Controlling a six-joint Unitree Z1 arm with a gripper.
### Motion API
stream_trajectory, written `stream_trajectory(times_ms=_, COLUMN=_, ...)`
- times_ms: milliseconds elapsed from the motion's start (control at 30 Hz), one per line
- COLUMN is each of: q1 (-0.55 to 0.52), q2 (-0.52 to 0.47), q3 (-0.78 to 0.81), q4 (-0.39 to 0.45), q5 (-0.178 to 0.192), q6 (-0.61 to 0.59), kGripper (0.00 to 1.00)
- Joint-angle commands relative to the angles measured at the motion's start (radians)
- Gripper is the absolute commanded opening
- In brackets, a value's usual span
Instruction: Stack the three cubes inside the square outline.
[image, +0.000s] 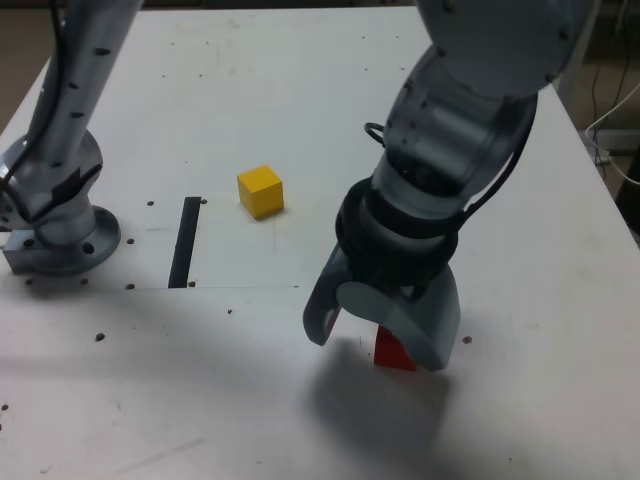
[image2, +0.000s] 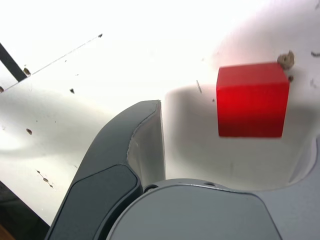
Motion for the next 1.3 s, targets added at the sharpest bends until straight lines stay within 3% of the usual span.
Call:
stream_trajectory(times_ms=0, q1=0.013, q2=0.017, q3=-0.004, q4=-0.003, q5=-0.006, q6=0.013, kGripper=0.95)
stream_trajectory(times_ms=267, q1=0.027, q2=0.051, q3=-0.018, q4=-0.007, q5=-0.017, q6=0.033, kGripper=0.85)
stream_trajectory(times_ms=400, q1=0.027, q2=0.062, q3=-0.029, q4=-0.006, q5=-0.016, q6=0.035, kGripper=0.70)
stream_trajectory(times_ms=600, q1=0.027, q2=0.070, q3=-0.034, q4=-0.006, q5=-0.010, q6=0.034, kGripper=0.40)
stream_trajectory(times_ms=700, q1=0.027, q2=0.070, q3=-0.034, q4=-0.006, q5=-0.008, q6=0.035, kGripper=0.33)
stream_trajectory(times_ms=1267, q1=0.028, q2=0.065, q3=-0.032, q4=0.004, q5=-0.002, q6=0.036, kGripper=0.31)
